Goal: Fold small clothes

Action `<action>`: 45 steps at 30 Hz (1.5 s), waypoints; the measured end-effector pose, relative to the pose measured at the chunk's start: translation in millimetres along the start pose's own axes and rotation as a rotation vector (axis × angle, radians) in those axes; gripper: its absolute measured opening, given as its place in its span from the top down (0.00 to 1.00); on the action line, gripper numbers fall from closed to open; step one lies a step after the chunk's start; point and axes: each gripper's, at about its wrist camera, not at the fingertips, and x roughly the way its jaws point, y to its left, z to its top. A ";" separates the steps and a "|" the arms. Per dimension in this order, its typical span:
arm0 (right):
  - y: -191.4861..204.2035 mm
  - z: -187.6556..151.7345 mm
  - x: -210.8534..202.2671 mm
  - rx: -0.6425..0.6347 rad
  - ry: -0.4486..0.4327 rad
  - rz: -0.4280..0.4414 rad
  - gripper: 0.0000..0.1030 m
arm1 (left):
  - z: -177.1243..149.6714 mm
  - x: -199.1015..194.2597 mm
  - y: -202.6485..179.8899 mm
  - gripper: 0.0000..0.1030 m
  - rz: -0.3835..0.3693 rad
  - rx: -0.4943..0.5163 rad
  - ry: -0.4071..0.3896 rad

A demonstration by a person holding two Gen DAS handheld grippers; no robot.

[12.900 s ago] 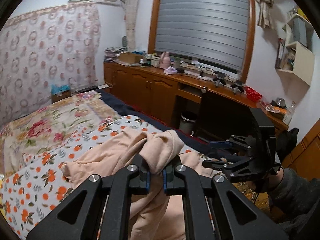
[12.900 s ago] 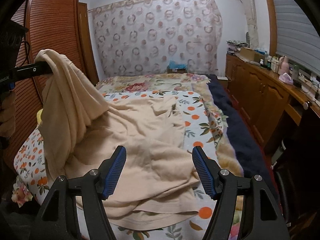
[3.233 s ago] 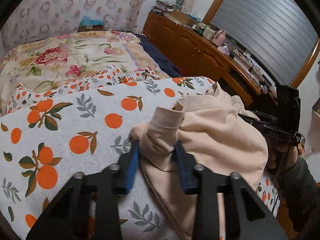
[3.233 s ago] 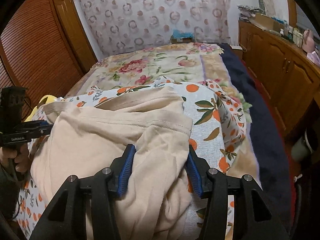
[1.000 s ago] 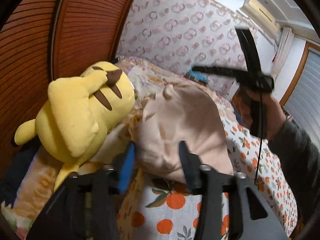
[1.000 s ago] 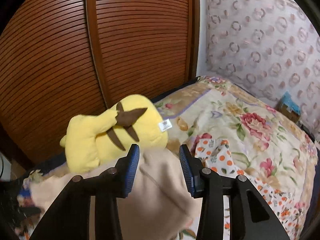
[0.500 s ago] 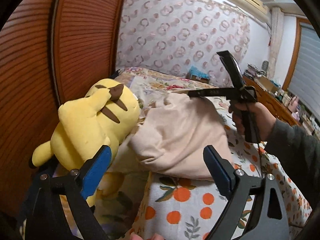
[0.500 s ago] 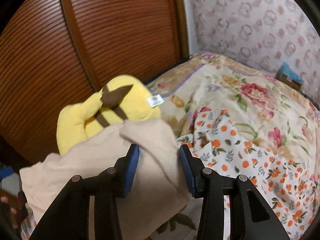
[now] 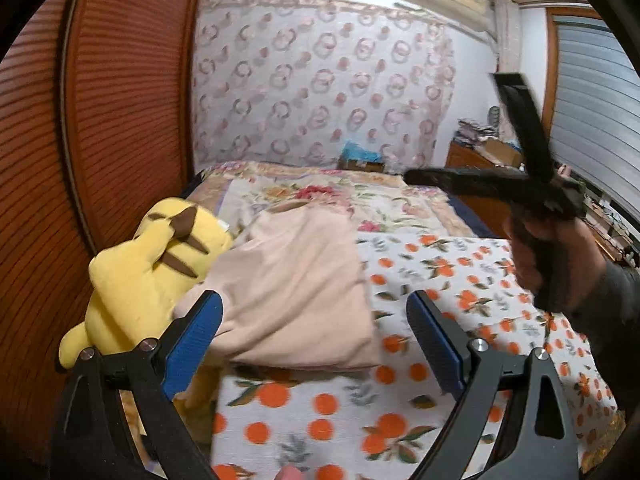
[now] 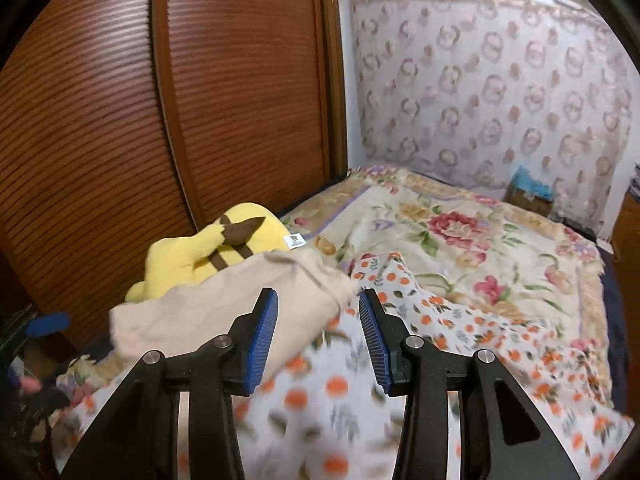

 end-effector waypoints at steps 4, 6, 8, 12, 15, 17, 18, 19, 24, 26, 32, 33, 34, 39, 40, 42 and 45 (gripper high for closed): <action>11.7 -35.9 -58.0 0.019 -0.030 -0.025 0.55 | 4.5 -10.4 -30.5 0.09 -0.025 0.031 -0.018; 16.9 -50.6 -85.0 0.029 -0.036 -0.040 0.50 | 6.3 -15.1 -44.4 0.09 -0.030 0.050 -0.024; 22.2 -65.5 -115.8 0.049 -0.055 -0.063 0.47 | 8.0 -21.9 -59.3 0.09 -0.040 0.067 -0.038; 31.7 -86.5 -163.5 0.083 -0.073 -0.114 0.29 | 14.0 -33.6 -85.0 0.09 -0.058 0.093 -0.059; 42.4 -96.4 -198.3 0.091 -0.109 -0.157 0.20 | 19.0 -42.3 -103.6 0.09 -0.061 0.114 -0.076; 52.2 -106.7 -223.6 0.105 -0.135 -0.173 0.20 | 22.5 -49.5 -115.1 0.09 -0.065 0.123 -0.087; 55.4 -110.1 -233.7 0.113 -0.145 -0.188 0.20 | 24.5 -52.7 -120.2 0.09 -0.067 0.127 -0.092; 58.4 -113.8 -243.7 0.122 -0.156 -0.207 0.20 | 26.6 -56.1 -125.1 0.09 -0.075 0.128 -0.097; 79.2 -127.7 -279.2 0.143 -0.191 -0.295 0.20 | 32.5 -68.6 -147.0 0.09 -0.079 0.136 -0.113; 88.5 -134.7 -291.6 0.156 -0.206 -0.317 0.20 | 33.8 -72.4 -151.5 0.09 -0.085 0.132 -0.118; 110.7 -143.3 -303.5 0.183 -0.245 -0.355 0.20 | 36.4 -84.8 -164.3 0.09 -0.073 0.137 -0.136; 114.2 -145.0 -301.7 0.186 -0.248 -0.356 0.20 | 36.0 -84.6 -164.6 0.09 -0.070 0.136 -0.136; 115.5 -144.1 -297.5 0.185 -0.249 -0.359 0.20 | 36.0 -84.4 -164.6 0.09 -0.068 0.136 -0.136; 123.7 -146.6 -290.2 0.188 -0.249 -0.379 0.20 | 37.4 -88.5 -168.5 0.09 -0.058 0.133 -0.139; 118.1 -144.0 -288.3 0.191 -0.248 -0.383 0.20 | 37.3 -89.9 -169.4 0.09 -0.065 0.131 -0.140; 116.8 -144.5 -290.2 0.195 -0.248 -0.389 0.20 | 36.8 -91.0 -169.5 0.09 -0.069 0.129 -0.140; 119.8 -146.8 -294.4 0.203 -0.251 -0.392 0.20 | 35.9 -91.1 -168.3 0.09 -0.068 0.131 -0.139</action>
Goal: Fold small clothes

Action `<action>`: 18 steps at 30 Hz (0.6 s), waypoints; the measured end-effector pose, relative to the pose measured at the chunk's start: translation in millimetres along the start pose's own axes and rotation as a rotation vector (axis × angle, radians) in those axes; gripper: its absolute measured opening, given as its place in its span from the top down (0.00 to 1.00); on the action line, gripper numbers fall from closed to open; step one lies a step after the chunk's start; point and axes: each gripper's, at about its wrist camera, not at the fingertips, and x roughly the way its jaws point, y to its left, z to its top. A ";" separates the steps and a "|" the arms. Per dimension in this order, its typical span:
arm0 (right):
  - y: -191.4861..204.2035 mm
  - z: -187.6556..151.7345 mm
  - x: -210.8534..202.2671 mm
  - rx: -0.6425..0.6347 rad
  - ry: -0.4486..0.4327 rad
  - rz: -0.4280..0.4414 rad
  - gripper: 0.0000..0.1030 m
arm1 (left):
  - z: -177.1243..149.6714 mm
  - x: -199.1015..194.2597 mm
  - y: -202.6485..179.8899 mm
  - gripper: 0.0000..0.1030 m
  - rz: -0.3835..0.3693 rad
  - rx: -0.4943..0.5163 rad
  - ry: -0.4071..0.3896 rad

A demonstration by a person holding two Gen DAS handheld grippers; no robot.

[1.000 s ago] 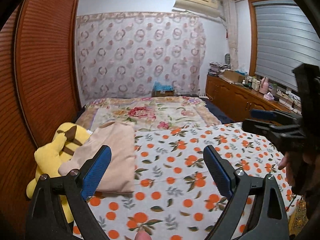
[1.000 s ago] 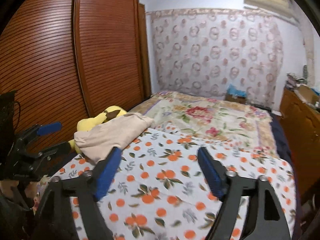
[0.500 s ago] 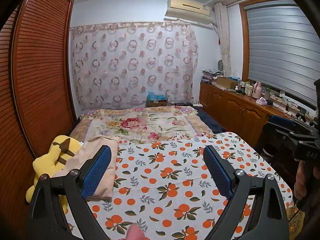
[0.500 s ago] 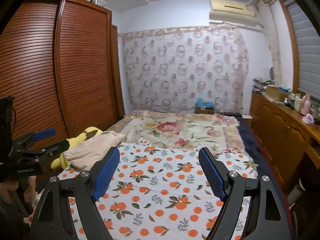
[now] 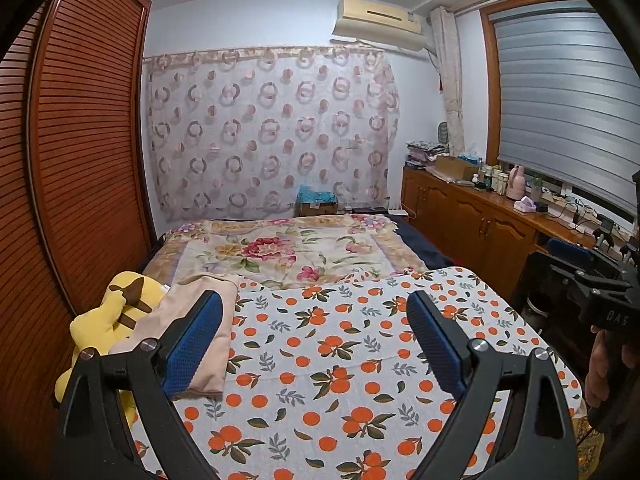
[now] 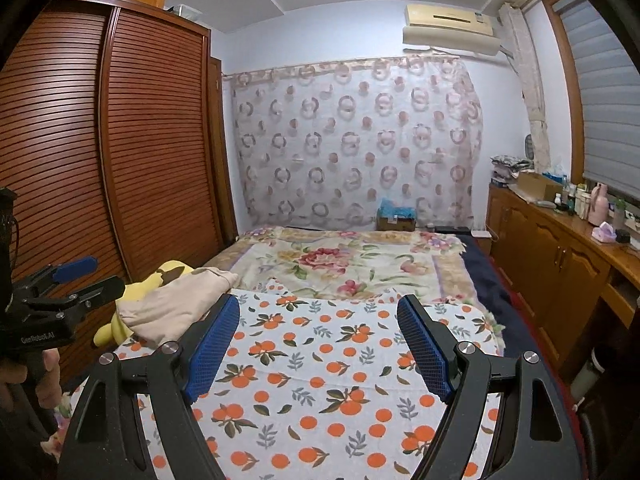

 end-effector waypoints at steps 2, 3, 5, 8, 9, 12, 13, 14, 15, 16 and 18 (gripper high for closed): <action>-4.1 2.3 -3.0 0.002 -0.004 -0.002 0.20 | 0.4 -0.4 -0.4 0.09 0.000 -0.001 0.000; -5.4 3.2 -3.9 0.002 -0.005 -0.002 0.20 | 0.6 -0.8 -0.7 0.09 0.000 -0.003 0.000; -6.7 4.1 -5.2 0.002 -0.007 -0.004 0.20 | 0.0 0.0 -0.7 0.09 -0.001 -0.003 -0.001; -10.8 4.8 -6.5 0.003 -0.007 -0.006 0.20 | 0.4 -0.5 -1.0 0.09 0.000 -0.001 0.000; -11.1 5.3 -7.2 0.003 -0.007 -0.007 0.20 | 0.3 0.0 -0.6 0.09 0.001 -0.001 -0.001; -13.4 3.6 -8.3 0.002 -0.006 -0.006 0.20 | 0.4 0.0 -0.6 0.09 -0.001 -0.002 -0.001; -13.6 3.4 -8.3 0.002 -0.006 -0.007 0.20 | 1.1 -1.1 -1.4 0.09 -0.002 -0.002 -0.001; -14.8 3.8 -8.2 0.003 -0.005 -0.005 0.20 | 0.6 -0.4 -1.3 0.09 -0.001 -0.002 0.000; -14.6 3.8 -8.6 0.003 -0.005 -0.004 0.20 | 0.8 -0.8 -1.6 0.09 -0.001 -0.002 0.000; -14.8 4.2 -9.0 0.003 -0.004 -0.005 0.20 | 1.1 -1.2 -2.0 0.09 -0.001 -0.001 0.000; -15.5 4.5 -9.0 0.002 -0.005 -0.004 0.20 | 1.0 -0.8 -1.7 0.09 0.000 -0.002 -0.001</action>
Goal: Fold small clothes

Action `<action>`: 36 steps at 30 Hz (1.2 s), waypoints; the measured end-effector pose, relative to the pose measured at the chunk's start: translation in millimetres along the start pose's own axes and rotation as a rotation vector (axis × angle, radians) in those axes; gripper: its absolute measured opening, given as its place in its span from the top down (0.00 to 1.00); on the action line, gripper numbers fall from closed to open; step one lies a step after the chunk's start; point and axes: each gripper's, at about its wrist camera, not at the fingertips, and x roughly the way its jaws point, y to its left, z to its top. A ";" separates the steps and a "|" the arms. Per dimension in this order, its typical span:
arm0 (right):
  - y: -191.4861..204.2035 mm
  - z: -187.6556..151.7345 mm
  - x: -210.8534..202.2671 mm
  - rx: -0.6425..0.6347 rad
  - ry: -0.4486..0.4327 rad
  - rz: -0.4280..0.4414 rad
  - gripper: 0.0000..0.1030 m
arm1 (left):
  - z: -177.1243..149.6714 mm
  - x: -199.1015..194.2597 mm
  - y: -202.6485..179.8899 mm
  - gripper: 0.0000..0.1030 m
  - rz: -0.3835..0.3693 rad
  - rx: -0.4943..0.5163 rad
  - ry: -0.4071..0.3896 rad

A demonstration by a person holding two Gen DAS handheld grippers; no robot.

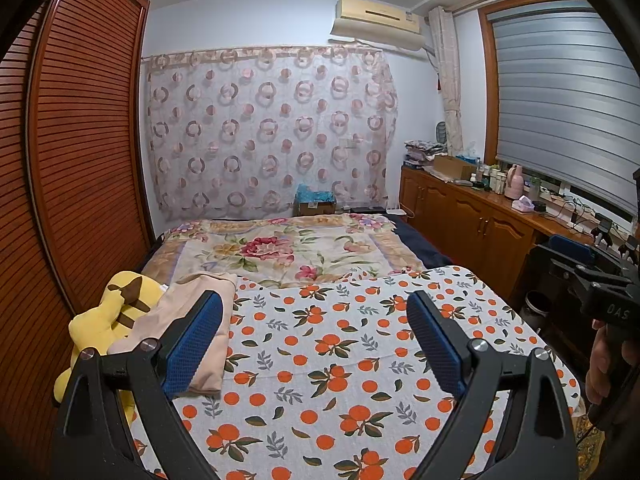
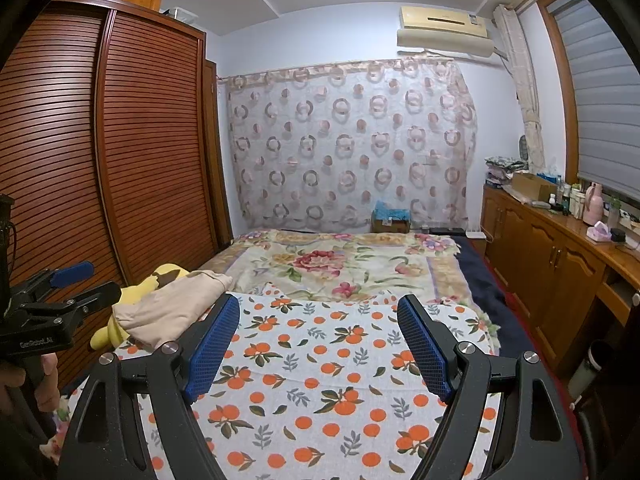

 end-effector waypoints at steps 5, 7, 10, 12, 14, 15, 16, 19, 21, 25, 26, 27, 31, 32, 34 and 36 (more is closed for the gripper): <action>-1.0 0.2 0.1 -0.002 0.002 0.000 0.20 | 0.0 0.3 0.1 0.09 0.002 0.001 -0.001; -0.8 -0.3 0.2 -0.002 0.001 0.000 0.20 | -0.1 -1.0 -0.8 0.09 0.000 -0.001 -0.001; -2.9 0.3 -0.2 -0.004 0.000 -0.001 0.20 | -0.3 -0.7 -0.8 0.09 0.003 0.002 -0.002; -2.7 -0.1 -0.2 -0.005 -0.001 0.000 0.20 | -0.3 -0.6 -0.3 0.09 0.002 0.001 -0.001; -3.3 -0.3 0.2 -0.007 -0.001 0.000 0.20 | -0.8 0.1 0.1 0.09 0.001 0.001 0.000; -4.5 -0.3 0.3 -0.008 -0.001 0.001 0.20 | -0.4 -0.5 -0.4 0.09 0.002 0.001 0.000; -5.5 -0.8 0.3 -0.010 0.000 0.004 0.20 | -0.4 -0.6 -0.5 0.09 0.002 0.001 0.000; -8.0 -1.4 0.2 -0.016 -0.001 0.005 0.20 | -0.2 -1.1 -0.7 0.09 0.002 0.001 0.001; -9.4 -1.0 0.2 -0.015 0.000 0.005 0.20 | -0.5 -0.9 -0.6 0.09 0.001 0.001 0.000; -10.3 -1.4 -0.1 -0.016 -0.001 0.008 0.20 | -0.2 -1.3 -1.0 0.09 0.002 0.001 0.000; -10.2 -1.5 -0.1 -0.016 -0.002 0.007 0.20 | -0.7 -0.5 -0.6 0.09 0.001 0.001 0.000; -11.1 -1.4 -0.1 -0.016 -0.002 0.007 0.20 | -0.9 -0.1 -0.5 0.09 0.001 0.000 0.000; -12.4 -1.3 0.4 -0.017 -0.001 0.007 0.20 | -0.4 -1.1 -1.3 0.09 0.000 0.001 -0.001; -11.9 -1.8 0.5 -0.017 -0.001 0.007 0.20 | -0.8 -0.2 -0.8 0.09 0.001 0.002 0.000; -11.9 -2.0 0.4 -0.015 0.000 0.006 0.20 | -0.2 -1.3 -1.7 0.09 0.002 0.003 -0.001; -12.2 -2.1 0.4 -0.017 -0.001 0.005 0.20 | -0.4 -0.9 -1.5 0.09 0.001 0.002 -0.001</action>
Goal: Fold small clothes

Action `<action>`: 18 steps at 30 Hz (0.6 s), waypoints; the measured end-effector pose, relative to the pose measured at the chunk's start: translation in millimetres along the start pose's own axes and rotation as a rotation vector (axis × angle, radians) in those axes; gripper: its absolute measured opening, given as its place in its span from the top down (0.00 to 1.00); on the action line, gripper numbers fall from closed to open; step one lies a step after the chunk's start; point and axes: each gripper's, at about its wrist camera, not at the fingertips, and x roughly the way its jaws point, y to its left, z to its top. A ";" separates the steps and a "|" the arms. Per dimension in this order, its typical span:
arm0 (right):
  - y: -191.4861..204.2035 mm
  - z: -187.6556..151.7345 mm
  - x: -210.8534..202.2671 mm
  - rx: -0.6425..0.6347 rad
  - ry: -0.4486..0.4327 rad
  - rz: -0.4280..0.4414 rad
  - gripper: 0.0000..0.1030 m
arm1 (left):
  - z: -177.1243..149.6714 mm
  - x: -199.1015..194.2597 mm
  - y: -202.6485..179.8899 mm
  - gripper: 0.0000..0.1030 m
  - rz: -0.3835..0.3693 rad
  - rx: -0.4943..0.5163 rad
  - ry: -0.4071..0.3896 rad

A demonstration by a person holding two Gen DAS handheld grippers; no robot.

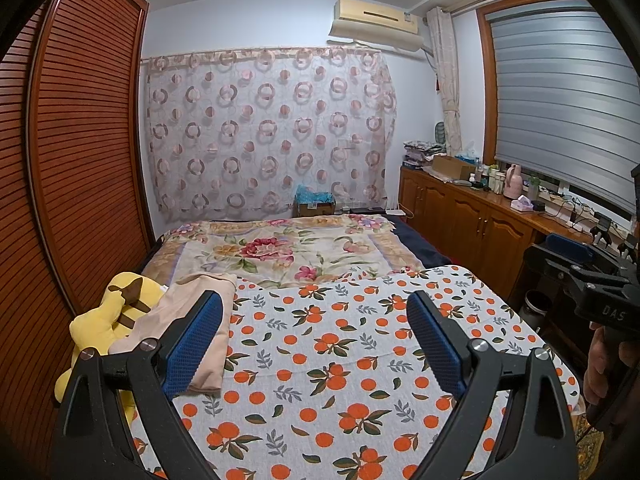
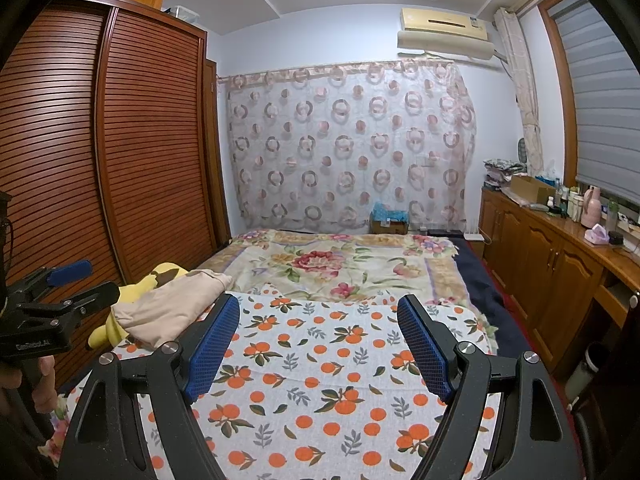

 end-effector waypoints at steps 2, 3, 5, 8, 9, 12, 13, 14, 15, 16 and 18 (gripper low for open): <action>-0.9 0.3 0.0 0.001 0.000 -0.001 0.20 | -0.6 0.5 0.4 0.09 0.001 -0.001 0.000; -0.8 0.1 0.0 0.000 0.001 0.001 0.20 | -0.7 0.6 0.4 0.09 0.000 -0.001 0.000; -1.2 0.2 0.0 -0.002 0.001 -0.003 0.20 | -0.4 0.3 0.0 0.09 0.000 -0.001 0.000; -1.5 0.0 -0.1 -0.001 0.001 -0.002 0.20 | -0.5 0.3 0.0 0.09 0.000 0.000 0.000; -1.8 0.1 -0.2 -0.001 0.000 -0.003 0.20 | -0.3 0.0 -0.3 0.09 0.001 0.000 0.000; -2.5 0.1 -0.2 -0.001 0.001 -0.001 0.20 | -0.4 -0.2 -0.3 0.09 0.001 -0.001 0.000; -2.6 0.1 -0.2 -0.001 0.002 -0.001 0.20 | -0.2 -0.4 -0.6 0.09 0.001 -0.001 0.000; -2.8 0.0 -0.3 -0.001 0.001 0.000 0.20 | -0.9 0.6 0.2 0.09 0.001 -0.001 0.000; -3.7 0.4 -0.5 -0.001 0.001 -0.002 0.20 | -0.3 -0.2 -0.6 0.09 0.000 -0.002 0.001; -3.7 0.2 -0.3 -0.002 0.001 -0.001 0.20 | -0.5 0.0 -0.5 0.09 0.000 -0.001 0.001; -3.6 0.0 -0.2 -0.002 0.001 -0.003 0.20 | -0.6 -0.2 -0.3 0.09 0.001 0.000 0.000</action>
